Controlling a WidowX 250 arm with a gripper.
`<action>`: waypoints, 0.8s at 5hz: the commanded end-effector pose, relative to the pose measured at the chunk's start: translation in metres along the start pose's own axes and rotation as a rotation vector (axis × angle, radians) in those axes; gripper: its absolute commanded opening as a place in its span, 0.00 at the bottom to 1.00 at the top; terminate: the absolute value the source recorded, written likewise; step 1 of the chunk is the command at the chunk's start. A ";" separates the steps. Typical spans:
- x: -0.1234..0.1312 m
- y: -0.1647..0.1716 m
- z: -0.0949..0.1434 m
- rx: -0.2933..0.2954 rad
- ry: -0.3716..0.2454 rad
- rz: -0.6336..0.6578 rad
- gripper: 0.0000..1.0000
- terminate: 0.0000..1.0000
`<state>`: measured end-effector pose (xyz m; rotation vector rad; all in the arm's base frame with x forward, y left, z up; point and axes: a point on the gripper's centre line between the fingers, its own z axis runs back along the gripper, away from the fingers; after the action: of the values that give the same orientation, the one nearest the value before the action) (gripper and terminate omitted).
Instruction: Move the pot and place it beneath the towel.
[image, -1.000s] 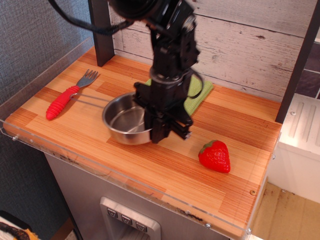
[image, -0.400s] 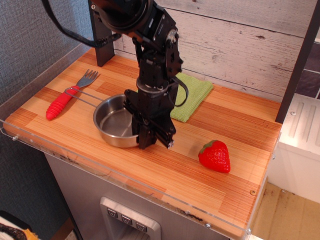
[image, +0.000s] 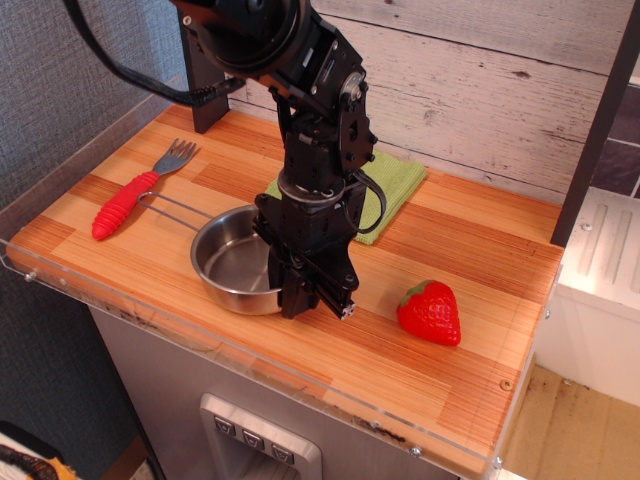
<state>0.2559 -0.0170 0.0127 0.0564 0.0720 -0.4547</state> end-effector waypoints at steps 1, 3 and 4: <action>-0.002 0.003 0.017 0.002 -0.063 0.102 1.00 0.00; -0.018 -0.002 0.048 0.002 -0.130 0.175 1.00 0.00; -0.034 0.003 0.070 0.015 -0.171 0.277 1.00 0.00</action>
<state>0.2269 -0.0067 0.0796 0.0352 -0.0729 -0.1719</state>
